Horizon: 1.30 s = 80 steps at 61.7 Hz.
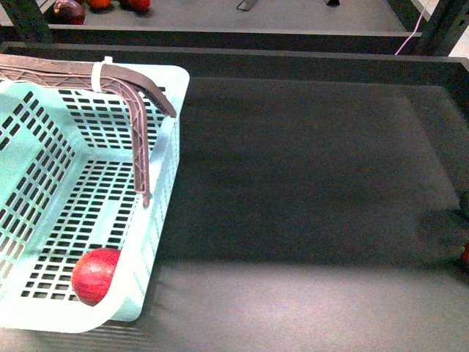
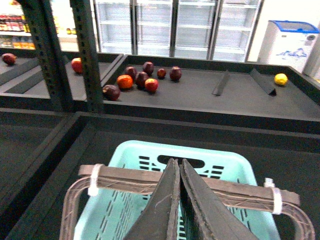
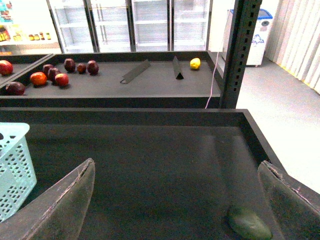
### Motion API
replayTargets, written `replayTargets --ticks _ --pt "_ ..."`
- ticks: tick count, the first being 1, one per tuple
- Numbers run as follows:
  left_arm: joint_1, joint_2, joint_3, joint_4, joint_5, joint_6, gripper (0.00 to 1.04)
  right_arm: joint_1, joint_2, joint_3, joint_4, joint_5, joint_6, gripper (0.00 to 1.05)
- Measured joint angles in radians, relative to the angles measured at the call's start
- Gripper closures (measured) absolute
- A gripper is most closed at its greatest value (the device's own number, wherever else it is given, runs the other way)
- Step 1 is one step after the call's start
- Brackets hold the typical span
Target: Pick apple with right arm and hold basket with left
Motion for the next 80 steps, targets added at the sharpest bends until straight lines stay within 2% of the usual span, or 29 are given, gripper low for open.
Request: replayTargets --ticks 14,22,55,80 --pt "0.000 -0.170 -0.062 -0.108 0.000 0.002 1.01 0.000 0.000 0.000 0.000 0.000 0.000 0.09" --pt "0.000 -0.202 -0.110 -0.092 0.000 0.002 1.01 0.000 0.000 0.000 0.000 0.000 0.000 0.09" --pt "0.000 -0.547 -0.110 -0.413 0.000 0.005 1.01 0.000 0.000 0.000 0.000 0.000 0.000 0.09" --pt "0.000 -0.695 -0.110 -0.560 0.000 0.005 1.01 0.000 0.000 0.000 0.000 0.000 0.000 0.09"
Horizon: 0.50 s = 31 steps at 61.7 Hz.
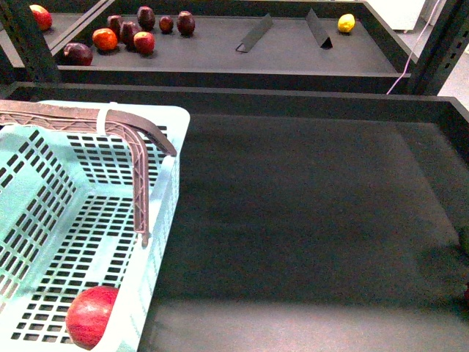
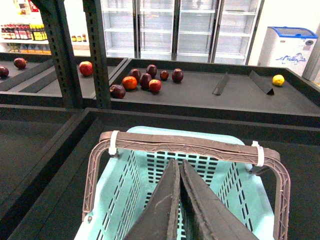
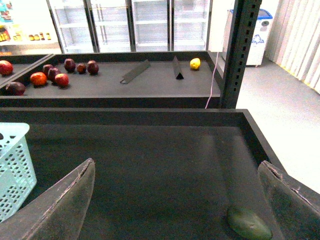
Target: Pick apple with right arm and hold basket with left
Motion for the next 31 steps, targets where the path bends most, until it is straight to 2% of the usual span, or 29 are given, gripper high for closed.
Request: replayTargets --ticks 7,12,31 --pt "0.000 -0.040 0.000 -0.041 0.000 0.000 1.01 0.000 0.000 0.000 0.000 0.000 0.000 0.09" --pt "0.000 -0.157 0.000 -0.186 0.000 0.000 1.01 0.000 0.000 0.000 0.000 0.000 0.000 0.09" --pt "0.000 -0.194 0.000 -0.200 0.000 0.000 1.01 0.000 0.000 0.000 0.000 0.000 0.000 0.09"
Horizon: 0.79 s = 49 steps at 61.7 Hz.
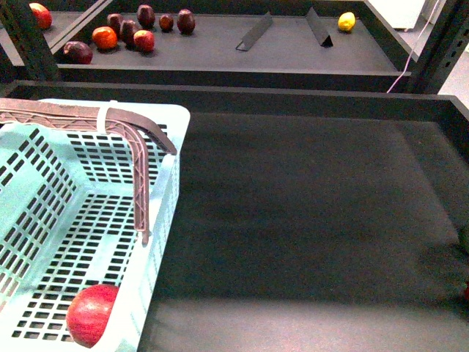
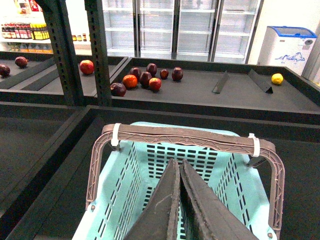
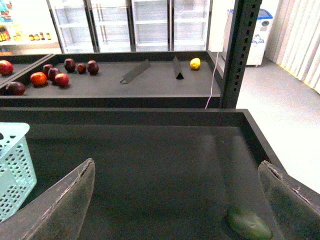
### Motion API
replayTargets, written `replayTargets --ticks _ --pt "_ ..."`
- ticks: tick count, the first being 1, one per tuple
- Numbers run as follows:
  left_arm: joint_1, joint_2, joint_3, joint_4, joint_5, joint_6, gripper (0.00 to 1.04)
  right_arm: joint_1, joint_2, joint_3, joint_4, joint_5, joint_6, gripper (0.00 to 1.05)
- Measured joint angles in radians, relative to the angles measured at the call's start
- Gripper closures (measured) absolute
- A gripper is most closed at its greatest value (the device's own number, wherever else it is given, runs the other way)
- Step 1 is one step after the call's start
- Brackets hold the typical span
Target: Pick apple with right arm and hold basket with left
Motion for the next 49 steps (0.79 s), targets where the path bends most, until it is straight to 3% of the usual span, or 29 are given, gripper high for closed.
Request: replayTargets --ticks 12,22,30,39,41,49 --pt "0.000 0.000 0.000 0.000 0.000 -0.001 1.00 0.000 0.000 0.000 0.000 0.000 0.000 0.09" --pt "0.000 0.000 0.000 0.000 0.000 0.000 0.70 0.000 0.000 0.000 0.000 0.000 0.000 0.09" --pt "0.000 0.000 0.000 0.000 0.000 0.000 0.37 0.000 0.000 0.000 0.000 0.000 0.000 0.09" --pt "0.000 0.000 0.000 0.000 0.000 0.000 0.09 0.000 0.000 0.000 0.000 0.000 0.000 0.09" --pt "0.000 0.000 0.000 0.000 0.000 0.001 0.06 0.000 0.000 0.000 0.000 0.000 0.000 0.09" --pt "0.000 0.000 0.000 0.000 0.000 0.002 0.07 0.000 0.000 0.000 0.000 0.000 0.000 0.09"
